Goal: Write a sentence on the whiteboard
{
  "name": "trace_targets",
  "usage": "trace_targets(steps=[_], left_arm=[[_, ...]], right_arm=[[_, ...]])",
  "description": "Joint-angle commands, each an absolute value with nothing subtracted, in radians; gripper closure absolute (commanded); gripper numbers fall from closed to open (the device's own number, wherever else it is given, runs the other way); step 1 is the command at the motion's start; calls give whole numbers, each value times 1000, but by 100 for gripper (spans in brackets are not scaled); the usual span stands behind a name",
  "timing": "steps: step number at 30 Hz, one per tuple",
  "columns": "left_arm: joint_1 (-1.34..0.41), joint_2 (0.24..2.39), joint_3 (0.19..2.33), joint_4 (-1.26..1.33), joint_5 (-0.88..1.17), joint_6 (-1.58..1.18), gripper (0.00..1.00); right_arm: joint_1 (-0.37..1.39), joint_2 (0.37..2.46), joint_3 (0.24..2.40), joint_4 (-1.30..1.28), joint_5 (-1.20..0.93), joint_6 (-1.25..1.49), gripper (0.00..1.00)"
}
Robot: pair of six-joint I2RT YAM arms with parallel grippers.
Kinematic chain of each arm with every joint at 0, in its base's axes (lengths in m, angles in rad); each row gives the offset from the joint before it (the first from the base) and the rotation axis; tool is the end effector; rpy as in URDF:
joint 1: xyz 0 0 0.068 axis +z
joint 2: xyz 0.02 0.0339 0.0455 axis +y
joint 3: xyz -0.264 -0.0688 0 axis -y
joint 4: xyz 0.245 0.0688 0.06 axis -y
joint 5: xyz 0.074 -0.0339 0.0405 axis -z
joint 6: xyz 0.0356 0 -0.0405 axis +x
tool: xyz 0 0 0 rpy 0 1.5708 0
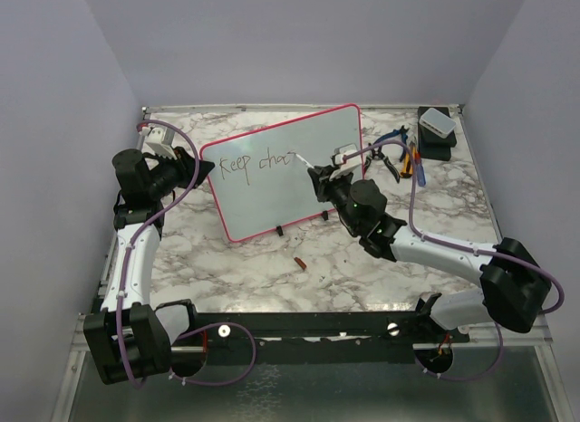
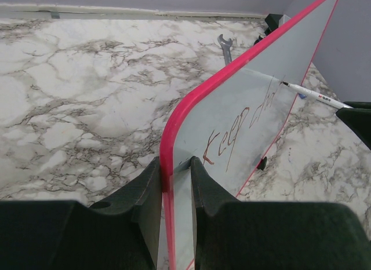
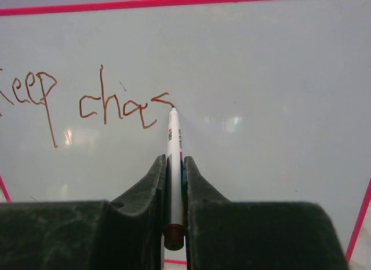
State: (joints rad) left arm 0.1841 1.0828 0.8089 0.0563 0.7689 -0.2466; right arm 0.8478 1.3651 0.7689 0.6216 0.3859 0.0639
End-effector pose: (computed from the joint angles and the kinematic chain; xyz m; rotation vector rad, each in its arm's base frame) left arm 0.2459 0.0206 0.3167 0.1759 1.7744 -0.7283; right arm 0.2148 0.2232 0.2867 -0.3015 1.5332 0.4231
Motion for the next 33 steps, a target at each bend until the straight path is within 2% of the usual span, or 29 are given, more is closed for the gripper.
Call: trace_targets(steps=[1, 18, 27, 33], left_arm=[[186, 1072, 793, 35, 769, -234, 89], [186, 1072, 793, 35, 769, -234, 89], [186, 1074, 796, 35, 769, -233, 89], [186, 1075, 796, 35, 769, -233, 89]], right_arm=[[842, 1361, 738, 560, 439, 78, 99], [844, 1380, 746, 592, 318, 98, 99], [844, 1329, 725, 592, 322, 90, 99], [844, 1268, 726, 569, 405, 72, 99]])
